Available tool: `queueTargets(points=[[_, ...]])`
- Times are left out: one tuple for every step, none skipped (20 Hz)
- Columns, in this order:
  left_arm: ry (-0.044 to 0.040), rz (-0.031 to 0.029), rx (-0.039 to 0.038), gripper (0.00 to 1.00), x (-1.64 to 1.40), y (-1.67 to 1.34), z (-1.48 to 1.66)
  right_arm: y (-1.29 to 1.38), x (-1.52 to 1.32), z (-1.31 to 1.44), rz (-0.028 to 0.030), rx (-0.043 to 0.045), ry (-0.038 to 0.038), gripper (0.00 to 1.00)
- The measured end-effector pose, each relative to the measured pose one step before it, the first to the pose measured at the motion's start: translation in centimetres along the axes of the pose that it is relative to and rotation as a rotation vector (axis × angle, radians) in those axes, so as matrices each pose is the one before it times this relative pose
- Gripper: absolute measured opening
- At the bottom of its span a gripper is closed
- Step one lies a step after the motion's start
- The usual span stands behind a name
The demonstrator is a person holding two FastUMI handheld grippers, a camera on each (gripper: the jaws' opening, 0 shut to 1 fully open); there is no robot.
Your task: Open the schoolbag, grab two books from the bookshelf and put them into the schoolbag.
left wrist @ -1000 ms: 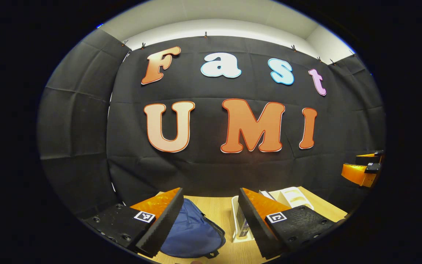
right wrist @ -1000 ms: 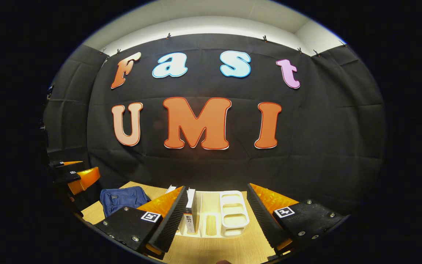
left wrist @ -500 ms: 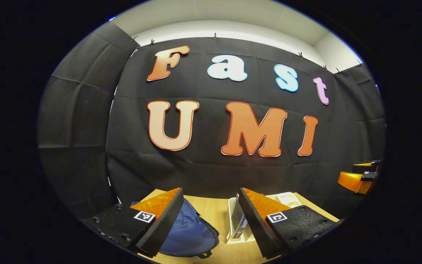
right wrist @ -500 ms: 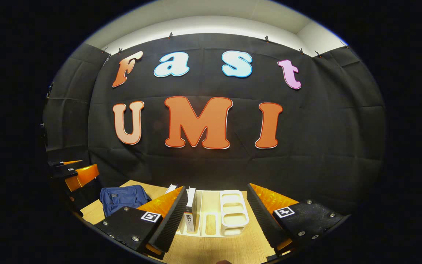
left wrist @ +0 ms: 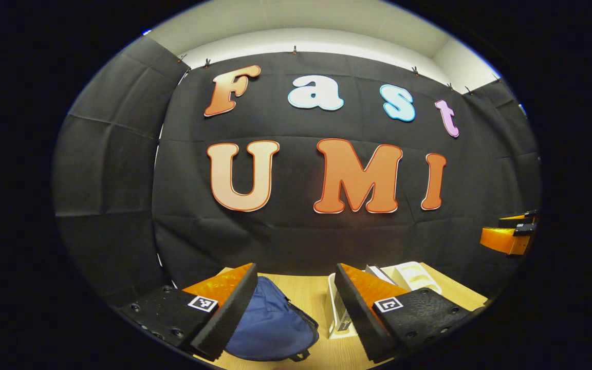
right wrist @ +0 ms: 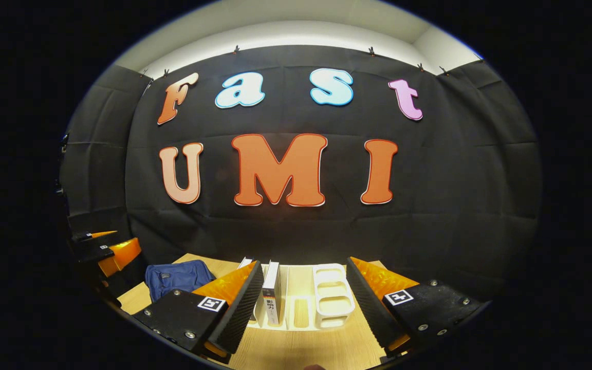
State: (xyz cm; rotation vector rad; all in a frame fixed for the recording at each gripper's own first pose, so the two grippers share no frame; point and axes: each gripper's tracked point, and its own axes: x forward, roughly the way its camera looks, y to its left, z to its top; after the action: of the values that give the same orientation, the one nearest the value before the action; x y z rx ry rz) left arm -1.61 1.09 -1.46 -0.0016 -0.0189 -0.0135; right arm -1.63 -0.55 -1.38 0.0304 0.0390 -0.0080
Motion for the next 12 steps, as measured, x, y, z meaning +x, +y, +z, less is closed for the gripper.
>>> queueTargets(points=[[0.00316, 0.00091, 0.01365, 0.95, 0.083, 0.047, -0.252, -0.091, 0.025, -0.061, -0.00297, -0.00233, 0.00186, 0.96], [0.00620, 0.00191, 0.02068, 0.95, 0.048, -0.006, -0.352, -0.092, 0.022, -0.064, -0.00292, -0.00257, 0.00114, 0.96], [0.00604, 0.00419, 0.02557, 0.95, 0.102, 0.132, -0.248, -0.064, 0.126, -0.080, -0.00268, -0.00179, 0.00016, 0.96], [0.00724, 0.00420, 0.02922, 0.95, 0.104, 0.057, -0.398, -0.188, -0.010, -0.072, -0.00419, -0.00072, 0.00062, 0.96], [0.01123, 0.00116, 0.03346, 0.95, 0.145, -0.020, -0.450, -0.080, -0.013, -0.170, -0.00329, 0.00059, 0.00313, 0.96], [0.01831, 0.00234, 0.03985, 0.95, 0.280, -0.108, -0.943, -0.147, 0.063, -0.238, -0.00344, 0.00156, 0.00464, 0.96], [0.02581, 0.00453, 0.04343, 0.95, 0.294, -0.052, -0.974, -0.285, 0.067, -0.428, -0.00391, 0.00301, 0.00833, 0.96], [0.03051, -0.00858, 0.04036, 0.98, 0.212, -0.587, -1.220, -0.198, -0.013, -0.415, -0.00392, 0.00515, 0.00938, 0.96], [0.02822, -0.00982, 0.03787, 0.95, 0.296, -0.619, -1.082, -0.218, 0.021, -0.363, -0.00442, 0.00571, 0.00981, 0.96], [0.02947, -0.01334, 0.03720, 0.95, 0.356, -0.842, -1.196, -0.265, 0.092, -0.421, -0.00572, 0.00465, 0.01055, 0.96], [0.03077, -0.01542, 0.04044, 0.95, 0.491, -0.931, -1.339, -0.484, 0.049, -0.505, -0.00734, 0.00316, 0.01115, 0.96], [0.02589, -0.01407, 0.04267, 0.95, 0.685, -1.071, -1.204, -0.534, -0.008, -0.430, -0.00845, 0.00137, 0.01055, 0.96]])
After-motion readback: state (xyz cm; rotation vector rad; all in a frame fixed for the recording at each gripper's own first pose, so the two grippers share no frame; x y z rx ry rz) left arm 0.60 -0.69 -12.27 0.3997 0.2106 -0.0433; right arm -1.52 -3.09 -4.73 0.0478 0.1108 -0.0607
